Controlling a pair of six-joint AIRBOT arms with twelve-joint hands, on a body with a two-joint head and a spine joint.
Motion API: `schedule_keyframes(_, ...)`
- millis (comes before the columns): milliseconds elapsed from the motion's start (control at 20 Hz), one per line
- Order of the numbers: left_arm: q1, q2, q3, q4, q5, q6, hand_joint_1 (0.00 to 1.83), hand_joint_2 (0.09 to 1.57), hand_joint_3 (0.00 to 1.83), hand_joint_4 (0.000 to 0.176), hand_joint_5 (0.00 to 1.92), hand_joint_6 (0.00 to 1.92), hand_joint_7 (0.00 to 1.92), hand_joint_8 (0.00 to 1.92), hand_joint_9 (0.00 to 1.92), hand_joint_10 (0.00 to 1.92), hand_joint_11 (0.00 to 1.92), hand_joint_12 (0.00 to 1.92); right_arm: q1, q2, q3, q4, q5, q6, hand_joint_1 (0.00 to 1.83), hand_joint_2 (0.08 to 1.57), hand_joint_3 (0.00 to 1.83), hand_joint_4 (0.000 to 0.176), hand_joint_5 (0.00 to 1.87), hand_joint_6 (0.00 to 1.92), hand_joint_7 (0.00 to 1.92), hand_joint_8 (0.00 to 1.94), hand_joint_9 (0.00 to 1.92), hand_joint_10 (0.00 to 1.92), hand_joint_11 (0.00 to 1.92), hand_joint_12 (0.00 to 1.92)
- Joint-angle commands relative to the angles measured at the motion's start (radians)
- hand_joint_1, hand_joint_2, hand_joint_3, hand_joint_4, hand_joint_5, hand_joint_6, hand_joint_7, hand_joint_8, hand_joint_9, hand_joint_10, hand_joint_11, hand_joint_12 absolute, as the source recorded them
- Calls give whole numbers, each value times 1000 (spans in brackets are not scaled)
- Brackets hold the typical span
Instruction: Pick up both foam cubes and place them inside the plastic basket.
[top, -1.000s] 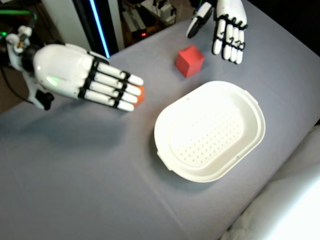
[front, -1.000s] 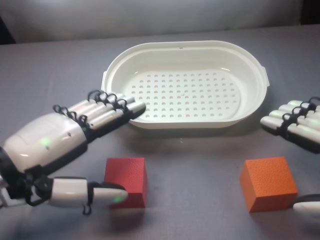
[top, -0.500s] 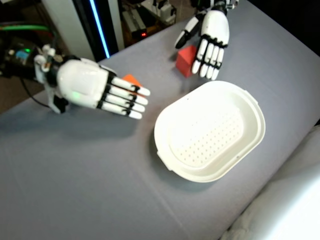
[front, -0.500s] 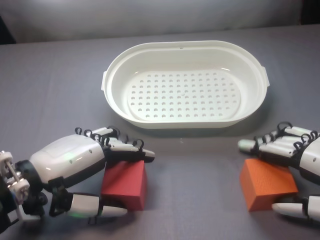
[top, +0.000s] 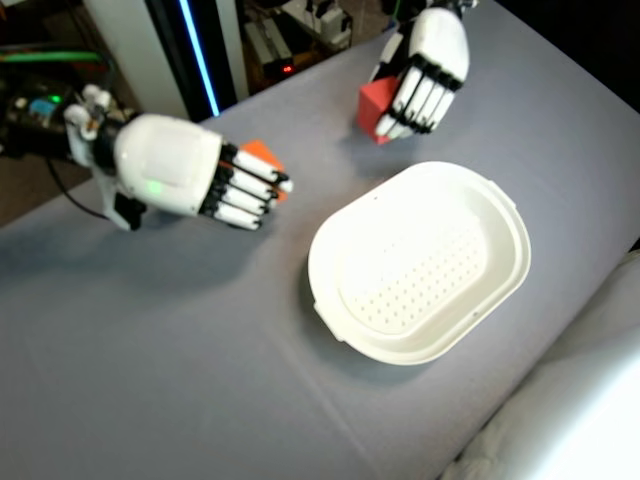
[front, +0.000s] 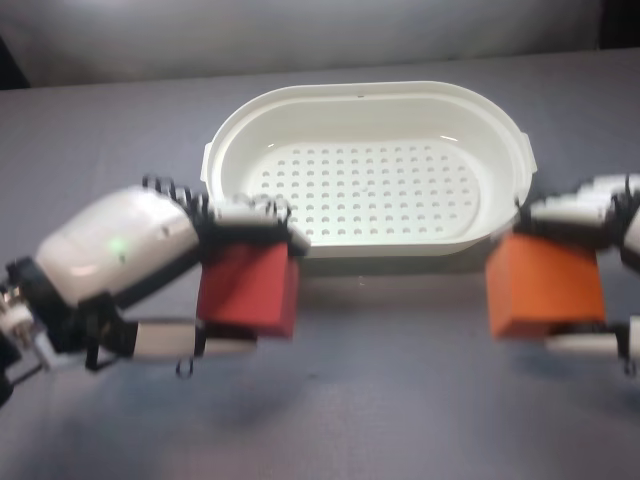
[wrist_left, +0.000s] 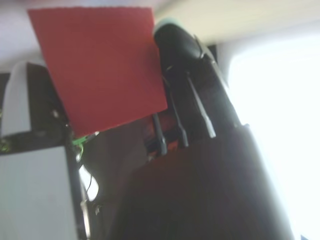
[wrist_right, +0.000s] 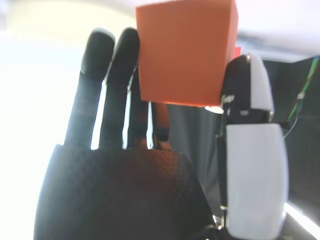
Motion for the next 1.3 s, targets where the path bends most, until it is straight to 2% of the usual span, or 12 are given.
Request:
schedule_keyframes(0, -23, -9, 16, -38, -92, 10, 1354, 1211, 1, 0, 725, 1101, 797, 1383, 796, 1574, 737, 1696, 28, -3, 12, 11, 115, -10, 1329, 1258, 0, 0, 577, 1459, 744, 1363, 709, 1554, 487, 1637)
schedule_keyframes(350, -251, -173, 231, -114, 162, 33, 1361, 1182, 0, 0, 696, 1252, 885, 1136, 853, 1389, 746, 1509, 234, -167, 227, 117, -102, -50, 1325, 1271, 0, 0, 567, 1453, 710, 1434, 691, 1594, 579, 1687)
schedule_keyframes(400, -268, -190, 254, -121, 186, 33, 1224, 1216, 2, 0, 675, 1286, 872, 1305, 856, 1392, 784, 1785, 257, -191, 257, 123, -139, -50, 1148, 1329, 1, 0, 480, 1587, 705, 1522, 600, 1392, 548, 1723)
schedule_keyframes(500, -291, -207, 275, -134, 232, 58, 786, 1197, 0, 0, 143, 688, 145, 527, 74, 779, 79, 1843, 290, -219, 290, 127, -190, -67, 312, 1317, 0, 26, 23, 430, 219, 393, 184, 894, 34, 1631)
schedule_keyframes(550, -297, -208, 276, -140, 245, 74, 623, 1146, 0, 21, 28, 258, 28, 105, 14, 155, 15, 1819, 299, -224, 294, 131, -207, -83, 74, 1251, 0, 108, 4, 85, 43, 78, 36, 476, 6, 1333)
schedule_keyframes(600, -299, -208, 275, -140, 255, 87, 623, 1146, 0, 21, 28, 258, 28, 105, 14, 155, 15, 1819, 305, -224, 294, 131, -218, -94, 74, 1251, 0, 108, 4, 85, 43, 78, 36, 476, 6, 1333)
schedule_keyframes(650, -295, -206, 275, -144, 256, 90, 539, 1026, 18, 128, 0, 9, 0, 3, 0, 5, 0, 214, 306, -224, 294, 131, -223, -99, 41, 1191, 0, 165, 0, 2, 1, 2, 0, 18, 0, 1414)
schedule_keyframes(800, -280, -197, 267, -152, 244, 90, 496, 978, 0, 175, 0, 0, 0, 0, 0, 0, 0, 1, 306, -223, 288, 135, -225, -100, 84, 1130, 0, 176, 0, 0, 0, 0, 0, 0, 0, 1910)
schedule_keyframes(1000, -247, -141, 218, -162, 172, 89, 493, 973, 0, 176, 0, 0, 0, 0, 0, 0, 0, 0, 305, -181, 224, 135, -142, -102, 67, 1139, 0, 176, 0, 0, 0, 0, 0, 0, 0, 1049)
schedule_keyframes(1050, -241, -118, 197, -163, 143, 89, 514, 1042, 5, 135, 0, 0, 0, 0, 0, 0, 0, 0, 301, -147, 196, 135, -110, -107, 98, 1172, 6, 161, 0, 0, 0, 0, 0, 0, 0, 57)
schedule_keyframes(1150, -212, -67, 148, -177, 58, 89, 515, 1128, 36, 118, 0, 0, 0, 0, 0, 0, 0, 0, 277, -93, 138, 135, -22, -121, 94, 1194, 12, 165, 0, 0, 0, 0, 0, 0, 0, 1)
schedule_keyframes(1250, -139, -20, 97, -230, -97, 83, 520, 1278, 15, 53, 0, 0, 0, 0, 0, 0, 2, 2, 228, -47, 78, 136, 86, -122, 62, 1227, 21, 143, 0, 0, 0, 0, 0, 0, 0, 0)
